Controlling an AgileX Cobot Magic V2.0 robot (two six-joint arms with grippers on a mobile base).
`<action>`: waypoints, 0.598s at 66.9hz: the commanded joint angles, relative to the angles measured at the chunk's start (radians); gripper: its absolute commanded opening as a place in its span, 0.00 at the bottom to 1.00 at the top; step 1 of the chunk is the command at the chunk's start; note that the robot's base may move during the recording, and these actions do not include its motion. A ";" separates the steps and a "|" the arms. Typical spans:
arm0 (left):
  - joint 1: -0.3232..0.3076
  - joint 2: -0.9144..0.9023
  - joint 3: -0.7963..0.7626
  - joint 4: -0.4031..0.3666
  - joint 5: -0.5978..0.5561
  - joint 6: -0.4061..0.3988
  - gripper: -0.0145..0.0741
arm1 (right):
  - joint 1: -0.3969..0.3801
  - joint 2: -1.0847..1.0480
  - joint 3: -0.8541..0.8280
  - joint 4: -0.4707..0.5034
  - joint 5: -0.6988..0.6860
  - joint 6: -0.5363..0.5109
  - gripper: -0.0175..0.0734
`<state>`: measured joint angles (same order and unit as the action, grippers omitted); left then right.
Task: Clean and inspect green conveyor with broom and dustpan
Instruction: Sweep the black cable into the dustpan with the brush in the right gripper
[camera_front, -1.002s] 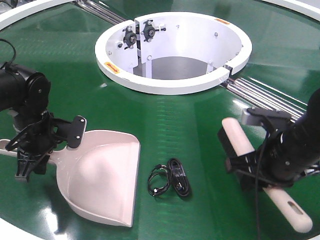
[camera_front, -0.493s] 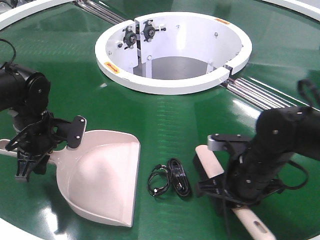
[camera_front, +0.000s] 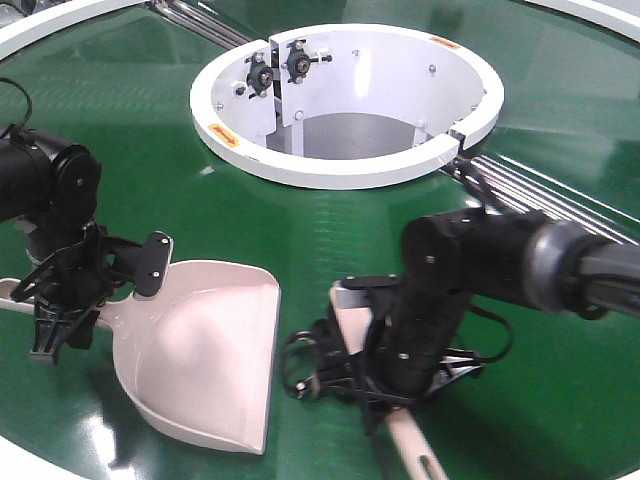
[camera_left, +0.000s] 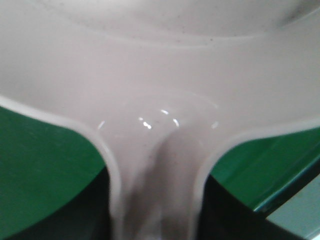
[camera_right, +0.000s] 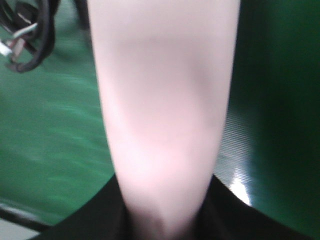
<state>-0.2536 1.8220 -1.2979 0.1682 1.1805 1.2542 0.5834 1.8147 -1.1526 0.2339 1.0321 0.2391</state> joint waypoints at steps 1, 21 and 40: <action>-0.004 -0.045 -0.027 0.004 0.001 -0.010 0.15 | 0.043 0.009 -0.088 0.071 0.027 -0.016 0.19; -0.004 -0.045 -0.027 0.004 0.001 -0.010 0.15 | 0.130 0.161 -0.352 0.283 0.064 -0.117 0.19; -0.004 -0.045 -0.027 0.004 0.001 -0.010 0.15 | 0.146 0.196 -0.506 0.299 0.066 -0.120 0.20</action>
<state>-0.2536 1.8220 -1.2979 0.1705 1.1787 1.2542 0.7348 2.0635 -1.6020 0.5041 1.0956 0.1351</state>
